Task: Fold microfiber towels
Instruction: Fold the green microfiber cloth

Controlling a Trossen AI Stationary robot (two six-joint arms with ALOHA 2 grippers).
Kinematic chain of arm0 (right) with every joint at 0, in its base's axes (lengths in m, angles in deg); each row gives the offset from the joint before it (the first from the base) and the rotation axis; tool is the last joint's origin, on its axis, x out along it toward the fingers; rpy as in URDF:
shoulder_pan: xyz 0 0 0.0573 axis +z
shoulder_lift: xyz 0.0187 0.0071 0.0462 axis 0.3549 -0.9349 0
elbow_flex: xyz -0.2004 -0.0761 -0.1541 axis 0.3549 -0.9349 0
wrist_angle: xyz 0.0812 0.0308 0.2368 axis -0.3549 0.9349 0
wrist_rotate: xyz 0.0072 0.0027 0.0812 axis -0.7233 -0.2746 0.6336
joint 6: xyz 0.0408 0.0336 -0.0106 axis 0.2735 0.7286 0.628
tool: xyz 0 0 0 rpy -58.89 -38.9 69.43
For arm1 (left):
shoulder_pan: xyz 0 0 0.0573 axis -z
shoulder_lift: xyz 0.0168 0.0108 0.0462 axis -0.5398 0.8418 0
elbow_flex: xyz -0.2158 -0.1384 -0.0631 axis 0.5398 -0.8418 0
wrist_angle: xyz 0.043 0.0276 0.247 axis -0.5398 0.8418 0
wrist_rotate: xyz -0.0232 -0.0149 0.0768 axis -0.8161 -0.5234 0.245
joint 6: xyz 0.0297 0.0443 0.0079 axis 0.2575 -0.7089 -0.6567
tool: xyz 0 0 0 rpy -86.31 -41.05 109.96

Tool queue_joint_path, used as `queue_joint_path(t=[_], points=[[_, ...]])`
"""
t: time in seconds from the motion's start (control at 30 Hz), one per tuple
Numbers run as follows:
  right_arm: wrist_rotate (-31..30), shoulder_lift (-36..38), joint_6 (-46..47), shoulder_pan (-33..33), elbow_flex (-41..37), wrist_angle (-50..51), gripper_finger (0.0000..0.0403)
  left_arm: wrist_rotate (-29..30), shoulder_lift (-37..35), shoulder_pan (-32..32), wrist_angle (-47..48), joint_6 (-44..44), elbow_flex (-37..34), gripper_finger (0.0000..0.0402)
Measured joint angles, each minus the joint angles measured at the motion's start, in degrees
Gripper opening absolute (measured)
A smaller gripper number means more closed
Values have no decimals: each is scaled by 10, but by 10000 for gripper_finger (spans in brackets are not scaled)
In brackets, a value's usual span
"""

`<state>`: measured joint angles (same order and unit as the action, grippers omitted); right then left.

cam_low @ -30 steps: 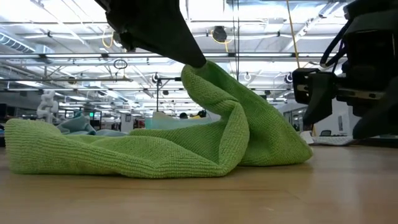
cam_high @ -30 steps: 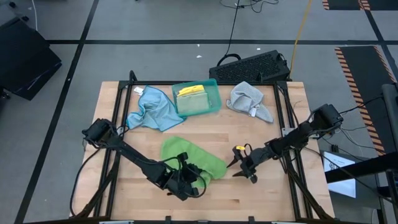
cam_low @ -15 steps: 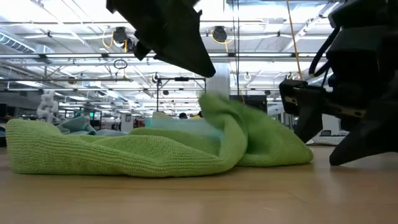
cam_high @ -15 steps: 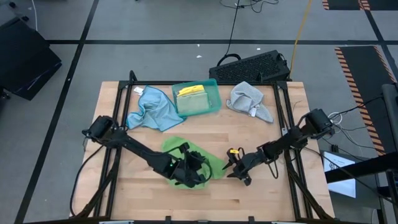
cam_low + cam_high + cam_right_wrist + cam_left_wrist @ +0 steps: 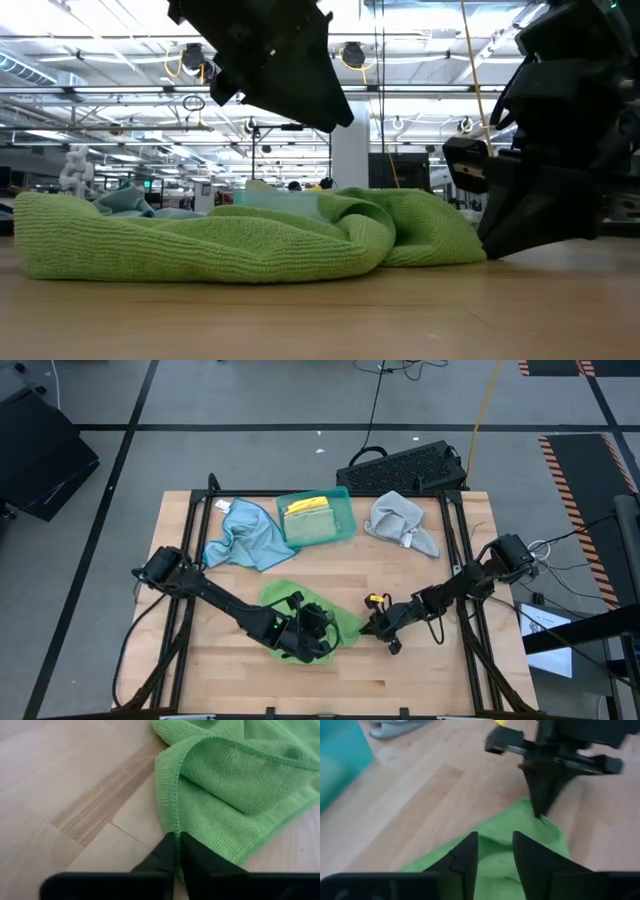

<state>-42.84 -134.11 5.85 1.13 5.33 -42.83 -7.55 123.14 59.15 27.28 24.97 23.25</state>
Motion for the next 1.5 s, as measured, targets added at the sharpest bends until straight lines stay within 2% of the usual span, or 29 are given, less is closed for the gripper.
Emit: queue_joint_path(t=[0.17,0.3,0.4,0.6,0.77,0.93,1.13,1.27,1.37,1.5], points=[[-15,40,26,-2,-1,51,17,4,0,14,2,40,-4,156],[-40,91,52,-4,-3,120,7,6,0,18,-5,89,-22,176],[-58,127,73,-4,-2,158,3,4,1,18,-40,114,-47,193],[-53,164,94,-4,-3,179,4,-8,1,12,-165,115,-86,223],[-50,179,106,-3,-3,186,2,-10,10,-4,-176,155,-88,239],[-49,182,110,-3,-3,201,3,-75,44,-31,-176,215,-88,241],[-48,182,125,-1,-3,196,3,-137,84,-73,-221,278,-88,241],[-47,182,124,-1,-3,198,3,-159,86,-92,-230,262,-87,241],[-47,182,119,-1,-3,198,4,-158,87,-99,-241,214,-87,238],[-47,182,119,-1,-3,198,4,-165,87,-101,-257,136,-87,194]])
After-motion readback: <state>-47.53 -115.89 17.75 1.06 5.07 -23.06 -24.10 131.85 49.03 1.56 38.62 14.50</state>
